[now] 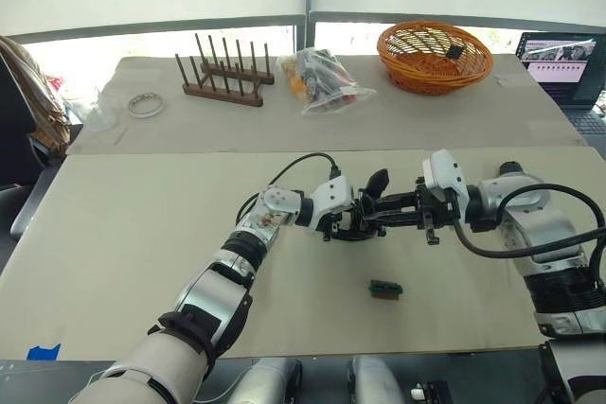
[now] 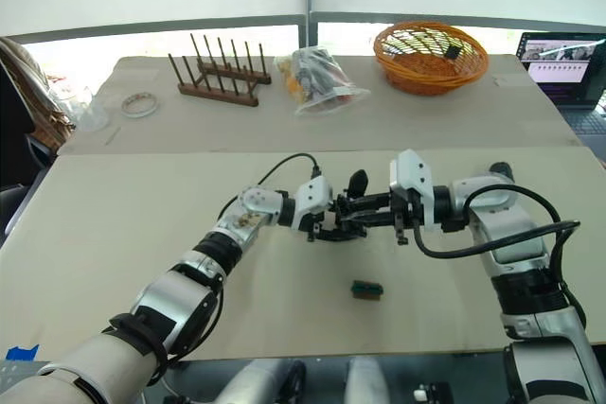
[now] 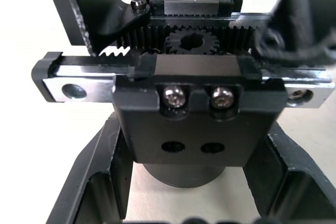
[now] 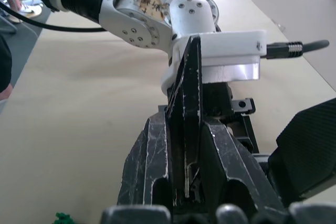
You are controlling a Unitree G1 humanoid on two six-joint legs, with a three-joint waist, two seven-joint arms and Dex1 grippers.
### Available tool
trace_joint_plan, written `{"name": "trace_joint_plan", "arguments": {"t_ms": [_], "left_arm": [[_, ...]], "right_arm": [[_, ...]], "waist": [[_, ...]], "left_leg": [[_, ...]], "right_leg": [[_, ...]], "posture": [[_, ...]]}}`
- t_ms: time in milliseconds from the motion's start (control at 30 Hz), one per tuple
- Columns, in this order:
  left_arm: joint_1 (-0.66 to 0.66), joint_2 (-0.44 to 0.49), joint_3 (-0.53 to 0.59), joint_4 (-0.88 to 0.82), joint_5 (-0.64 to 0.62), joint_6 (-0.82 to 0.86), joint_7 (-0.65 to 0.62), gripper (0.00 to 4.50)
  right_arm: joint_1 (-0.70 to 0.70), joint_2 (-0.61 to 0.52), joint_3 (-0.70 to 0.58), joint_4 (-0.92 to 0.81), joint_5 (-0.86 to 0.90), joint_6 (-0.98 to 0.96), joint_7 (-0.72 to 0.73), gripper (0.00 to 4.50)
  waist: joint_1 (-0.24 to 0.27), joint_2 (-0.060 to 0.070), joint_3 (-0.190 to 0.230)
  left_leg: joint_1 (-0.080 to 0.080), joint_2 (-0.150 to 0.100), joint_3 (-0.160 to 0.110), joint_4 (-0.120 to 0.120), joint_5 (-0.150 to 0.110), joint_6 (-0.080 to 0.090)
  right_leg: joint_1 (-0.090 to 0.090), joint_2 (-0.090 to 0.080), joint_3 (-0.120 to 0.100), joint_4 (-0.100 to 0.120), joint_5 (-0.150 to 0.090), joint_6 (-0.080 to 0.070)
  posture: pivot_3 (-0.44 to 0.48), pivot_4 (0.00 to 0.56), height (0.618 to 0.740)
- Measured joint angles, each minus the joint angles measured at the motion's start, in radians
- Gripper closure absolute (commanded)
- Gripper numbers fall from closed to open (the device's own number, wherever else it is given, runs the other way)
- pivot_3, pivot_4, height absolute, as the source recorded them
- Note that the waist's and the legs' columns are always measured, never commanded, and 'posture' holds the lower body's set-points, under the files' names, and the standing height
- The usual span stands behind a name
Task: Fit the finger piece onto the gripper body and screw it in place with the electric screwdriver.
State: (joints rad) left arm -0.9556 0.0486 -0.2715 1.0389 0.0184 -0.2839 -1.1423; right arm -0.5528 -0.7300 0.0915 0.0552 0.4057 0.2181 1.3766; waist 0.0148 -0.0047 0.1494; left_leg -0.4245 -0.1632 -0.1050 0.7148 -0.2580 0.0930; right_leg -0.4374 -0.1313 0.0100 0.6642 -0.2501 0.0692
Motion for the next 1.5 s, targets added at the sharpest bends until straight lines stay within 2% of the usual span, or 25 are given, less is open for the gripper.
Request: {"name": "trace_joint_plan", "arguments": {"t_ms": [533, 1133, 1500], "left_arm": [[0.000, 0.001, 0.014, 0.000, 0.017, 0.005, -0.007, 2.19], [0.000, 0.007, 0.013, -0.002, 0.028, 0.009, -0.014, 2.19], [0.008, 0.012, 0.017, -0.005, 0.027, 0.040, -0.013, 2.19]], "right_arm": [[-0.013, 0.013, 0.009, 0.122, -0.006, -0.127, 0.051, 4.17], [0.119, 0.069, -0.049, 0.068, 0.046, -0.097, -0.028, 4.17], [-0.064, 0.063, 0.045, 0.304, 0.024, -0.149, 0.142, 4.17]], "waist": [[-0.001, -0.001, -0.002], [-0.004, -0.002, -0.008], [-0.009, -0.003, -0.010]], "left_leg": [[0.003, 0.000, 0.000, 0.000, 0.000, 0.000], [0.005, 0.000, 0.000, -0.002, 0.000, 0.000], [0.016, 0.002, -0.001, -0.005, -0.002, 0.001]], "right_leg": [[0.001, 0.000, 0.000, 0.000, 0.000, 0.000], [0.002, 0.001, 0.001, 0.000, 0.000, 0.000], [0.014, 0.001, 0.001, -0.004, 0.000, 0.000]], "posture": [[0.000, 0.150, 0.740], [0.000, 0.150, 0.740], [0.000, 0.150, 0.740]]}}
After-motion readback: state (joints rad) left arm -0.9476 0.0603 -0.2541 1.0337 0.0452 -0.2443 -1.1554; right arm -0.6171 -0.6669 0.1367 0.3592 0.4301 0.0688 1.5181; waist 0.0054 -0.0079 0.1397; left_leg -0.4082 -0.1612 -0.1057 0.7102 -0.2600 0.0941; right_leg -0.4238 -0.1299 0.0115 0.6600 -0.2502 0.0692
